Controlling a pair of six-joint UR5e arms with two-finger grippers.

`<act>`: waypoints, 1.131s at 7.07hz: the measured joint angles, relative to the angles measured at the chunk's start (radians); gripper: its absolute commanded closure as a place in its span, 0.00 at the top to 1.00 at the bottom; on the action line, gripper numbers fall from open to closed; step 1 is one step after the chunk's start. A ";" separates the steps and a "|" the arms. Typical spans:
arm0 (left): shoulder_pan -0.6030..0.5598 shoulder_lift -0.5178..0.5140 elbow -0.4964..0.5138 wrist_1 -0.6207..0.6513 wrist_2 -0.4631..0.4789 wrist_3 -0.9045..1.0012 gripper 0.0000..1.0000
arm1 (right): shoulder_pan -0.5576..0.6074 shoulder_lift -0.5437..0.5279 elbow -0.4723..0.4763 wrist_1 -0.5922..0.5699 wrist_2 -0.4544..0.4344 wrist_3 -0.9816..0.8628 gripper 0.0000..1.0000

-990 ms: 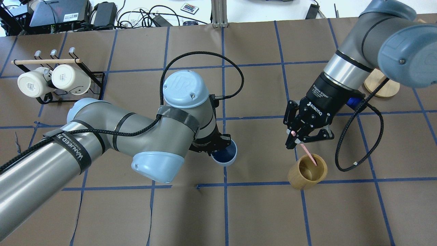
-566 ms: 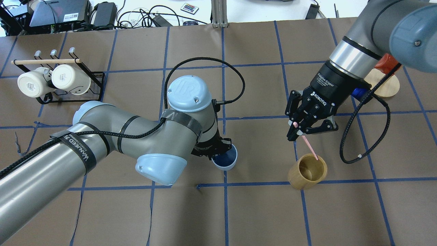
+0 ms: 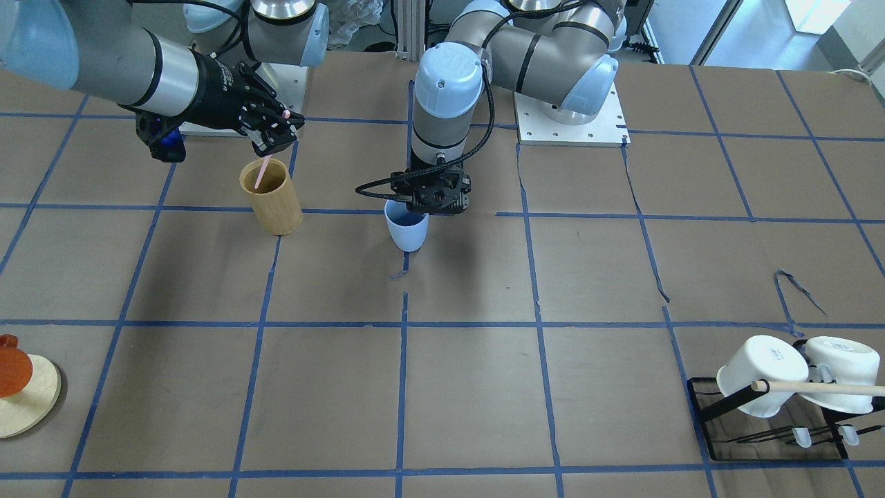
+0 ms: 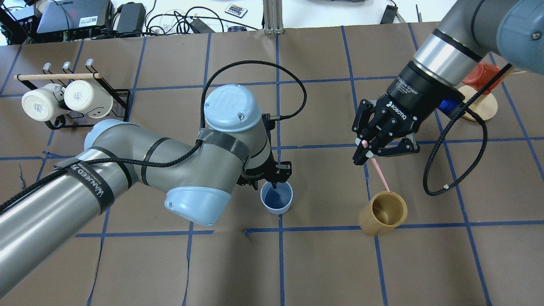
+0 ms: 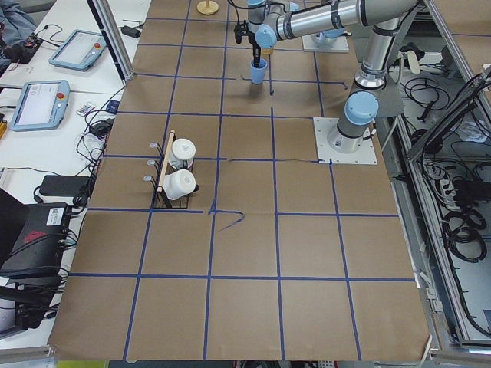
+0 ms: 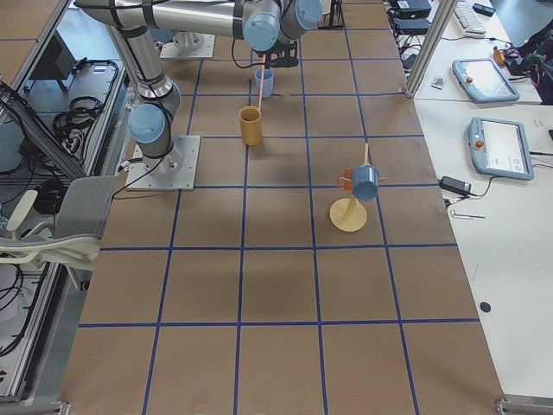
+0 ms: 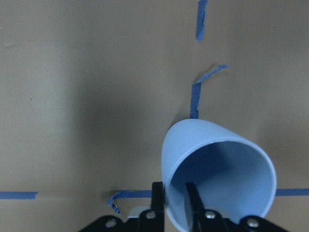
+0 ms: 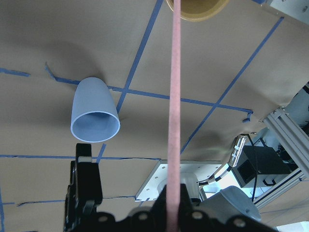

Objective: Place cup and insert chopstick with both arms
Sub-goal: 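Release blue cup and raise left arm while right carries chopstick toward it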

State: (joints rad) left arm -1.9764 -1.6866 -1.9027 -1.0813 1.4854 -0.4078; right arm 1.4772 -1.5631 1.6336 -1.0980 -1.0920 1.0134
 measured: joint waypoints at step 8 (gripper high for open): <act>0.411 0.119 0.316 -0.355 0.005 0.470 1.00 | 0.079 0.013 -0.059 -0.043 0.297 0.101 0.00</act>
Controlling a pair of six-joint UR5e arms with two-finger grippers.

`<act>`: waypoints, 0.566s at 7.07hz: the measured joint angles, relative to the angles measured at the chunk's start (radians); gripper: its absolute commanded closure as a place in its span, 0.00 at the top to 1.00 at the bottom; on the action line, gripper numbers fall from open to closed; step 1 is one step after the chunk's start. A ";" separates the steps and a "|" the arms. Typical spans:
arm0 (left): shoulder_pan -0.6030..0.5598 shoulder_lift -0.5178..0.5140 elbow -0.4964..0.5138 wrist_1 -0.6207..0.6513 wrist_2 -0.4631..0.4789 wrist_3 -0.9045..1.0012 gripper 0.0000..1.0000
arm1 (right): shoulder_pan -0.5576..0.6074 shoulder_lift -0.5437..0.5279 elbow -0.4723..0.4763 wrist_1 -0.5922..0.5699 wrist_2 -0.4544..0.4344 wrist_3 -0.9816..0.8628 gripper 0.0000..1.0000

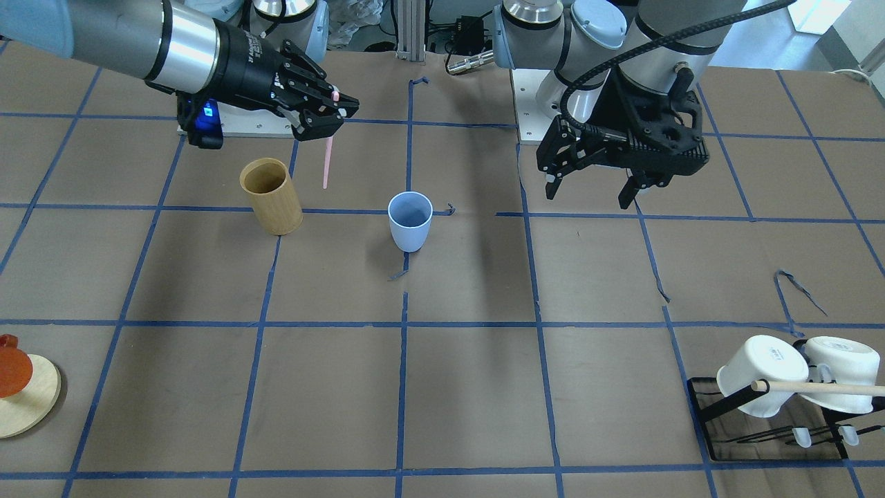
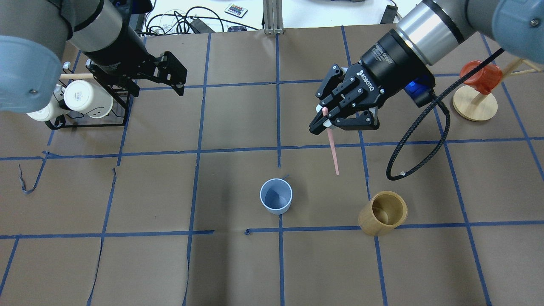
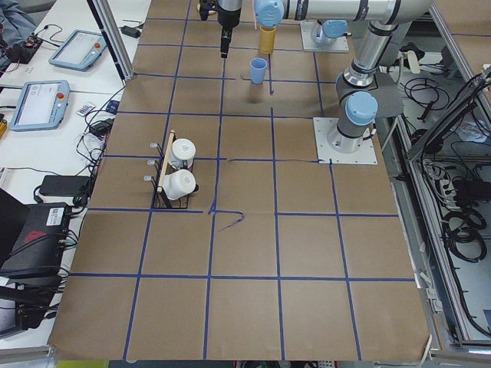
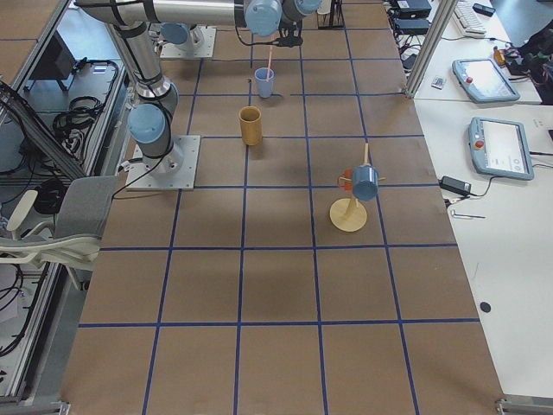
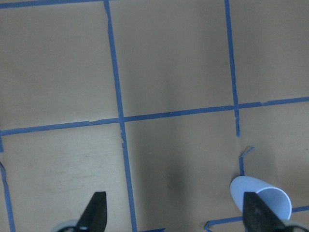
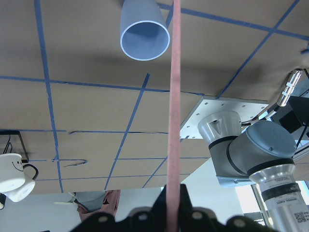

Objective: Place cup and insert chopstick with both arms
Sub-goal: 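Release blue cup and raise left arm while right carries chopstick toward it, then lower the pink chopstick into the blue cup with the right gripper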

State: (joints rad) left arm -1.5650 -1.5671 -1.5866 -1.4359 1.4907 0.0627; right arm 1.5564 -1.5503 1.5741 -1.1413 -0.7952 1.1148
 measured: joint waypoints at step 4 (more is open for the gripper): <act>0.009 0.005 0.004 -0.030 0.008 0.005 1.00 | 0.168 0.095 0.022 -0.298 0.084 0.218 0.00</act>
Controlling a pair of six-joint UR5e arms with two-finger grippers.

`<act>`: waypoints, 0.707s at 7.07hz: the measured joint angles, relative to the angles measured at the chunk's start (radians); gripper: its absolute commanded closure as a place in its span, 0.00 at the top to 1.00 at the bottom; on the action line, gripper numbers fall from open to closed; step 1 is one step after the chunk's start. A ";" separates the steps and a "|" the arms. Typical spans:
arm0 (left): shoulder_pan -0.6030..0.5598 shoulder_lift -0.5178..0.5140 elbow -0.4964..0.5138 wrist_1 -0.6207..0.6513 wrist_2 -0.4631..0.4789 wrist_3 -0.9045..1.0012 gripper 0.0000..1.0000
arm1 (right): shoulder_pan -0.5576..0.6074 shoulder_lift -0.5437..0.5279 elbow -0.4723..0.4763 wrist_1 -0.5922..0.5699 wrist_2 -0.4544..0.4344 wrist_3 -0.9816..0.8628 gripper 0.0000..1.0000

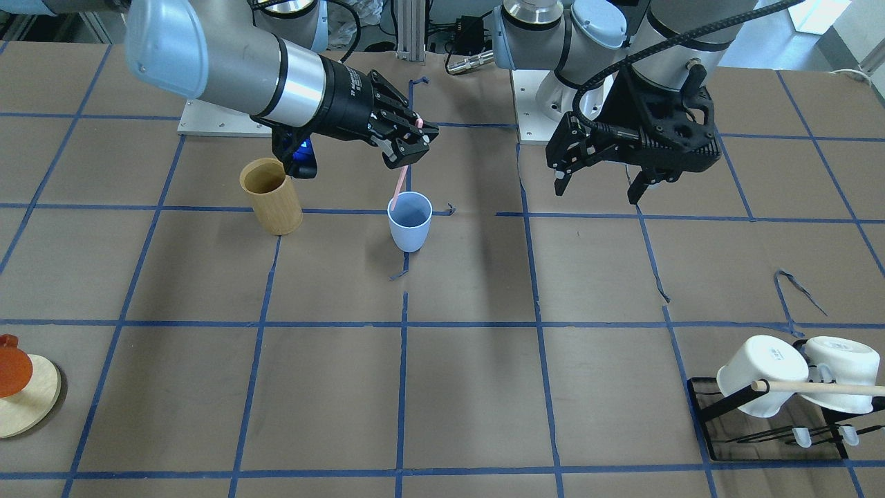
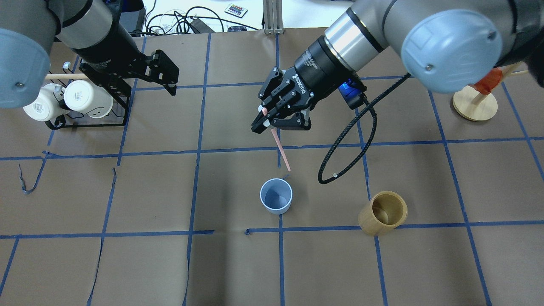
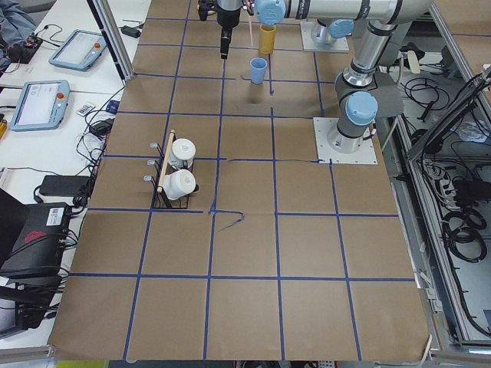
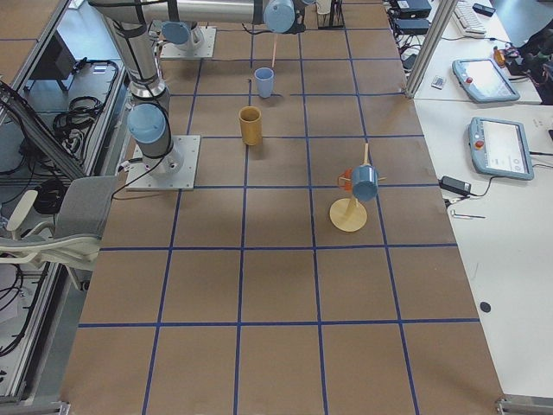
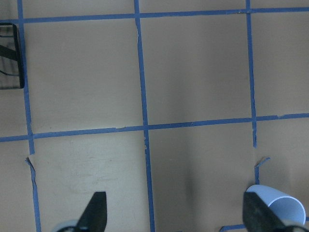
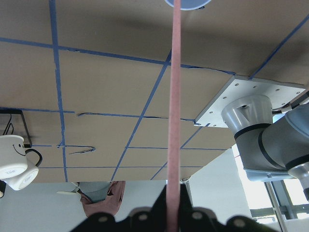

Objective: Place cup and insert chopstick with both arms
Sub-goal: 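Lower the pink chopstick into the blue cup with the right gripper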

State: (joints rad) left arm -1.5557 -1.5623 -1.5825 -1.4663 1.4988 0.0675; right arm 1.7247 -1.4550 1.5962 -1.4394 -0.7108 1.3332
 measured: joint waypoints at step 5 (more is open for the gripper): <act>0.000 0.001 -0.002 -0.002 0.000 0.000 1.00 | 0.010 0.013 0.094 -0.110 0.073 0.015 0.00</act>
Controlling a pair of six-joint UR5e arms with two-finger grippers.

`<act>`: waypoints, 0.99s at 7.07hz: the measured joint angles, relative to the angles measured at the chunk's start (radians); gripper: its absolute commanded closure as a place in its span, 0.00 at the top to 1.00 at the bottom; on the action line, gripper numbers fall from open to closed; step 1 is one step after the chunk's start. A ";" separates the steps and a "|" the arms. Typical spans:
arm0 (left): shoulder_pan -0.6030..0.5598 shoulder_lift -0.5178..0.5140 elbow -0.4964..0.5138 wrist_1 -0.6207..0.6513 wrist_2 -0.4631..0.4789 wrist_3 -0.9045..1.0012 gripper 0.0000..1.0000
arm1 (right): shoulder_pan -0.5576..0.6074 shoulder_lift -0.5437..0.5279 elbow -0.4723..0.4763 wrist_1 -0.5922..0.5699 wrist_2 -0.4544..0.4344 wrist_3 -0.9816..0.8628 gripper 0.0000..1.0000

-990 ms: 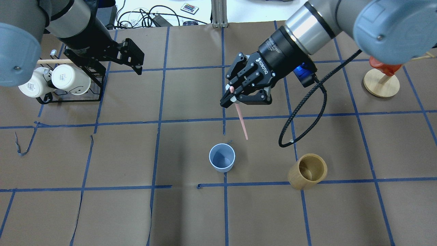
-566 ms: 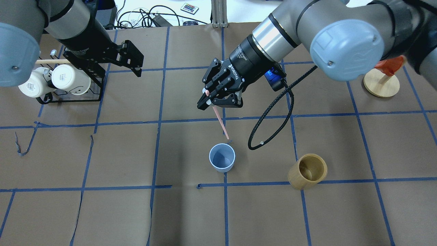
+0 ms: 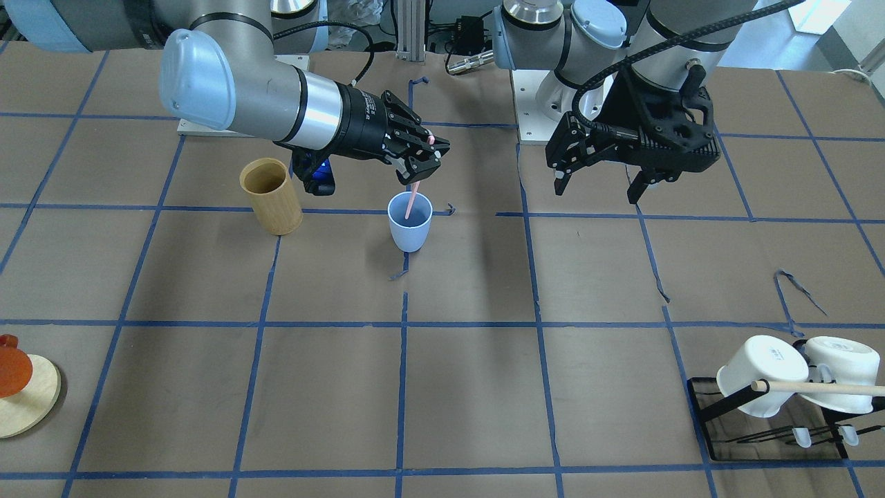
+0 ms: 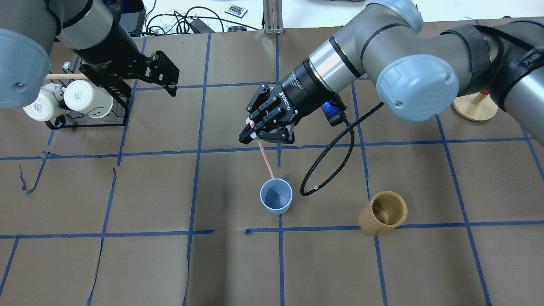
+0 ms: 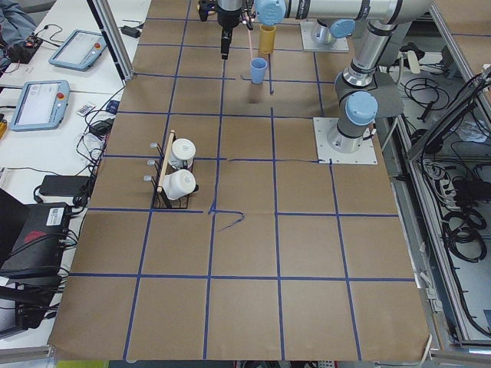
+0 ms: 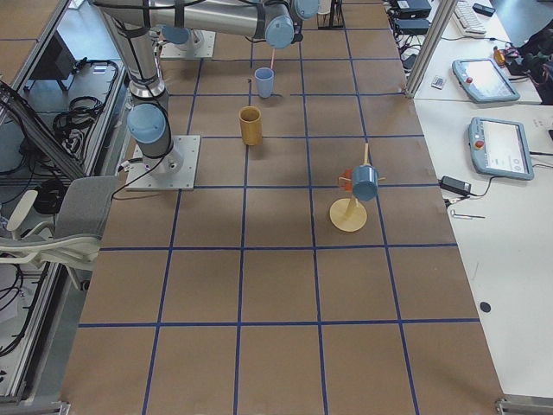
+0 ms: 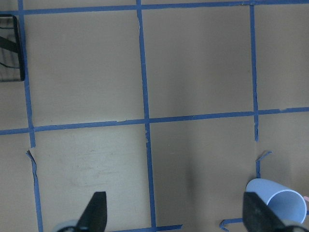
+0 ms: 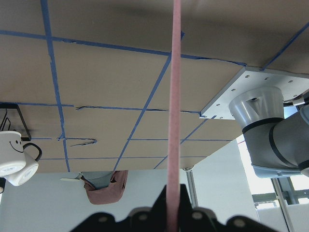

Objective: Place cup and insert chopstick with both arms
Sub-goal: 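Lower the pink chopstick into the blue cup with the right gripper, then open the right gripper to release the chopstick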

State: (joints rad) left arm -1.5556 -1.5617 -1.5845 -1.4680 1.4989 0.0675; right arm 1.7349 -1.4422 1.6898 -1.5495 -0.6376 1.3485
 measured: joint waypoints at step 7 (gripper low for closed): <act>0.004 -0.005 0.009 0.003 -0.001 0.001 1.00 | 0.000 -0.004 0.069 -0.001 -0.005 0.006 1.00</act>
State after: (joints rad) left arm -1.5513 -1.5665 -1.5753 -1.4655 1.4975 0.0683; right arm 1.7349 -1.4467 1.7584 -1.5508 -0.6428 1.3540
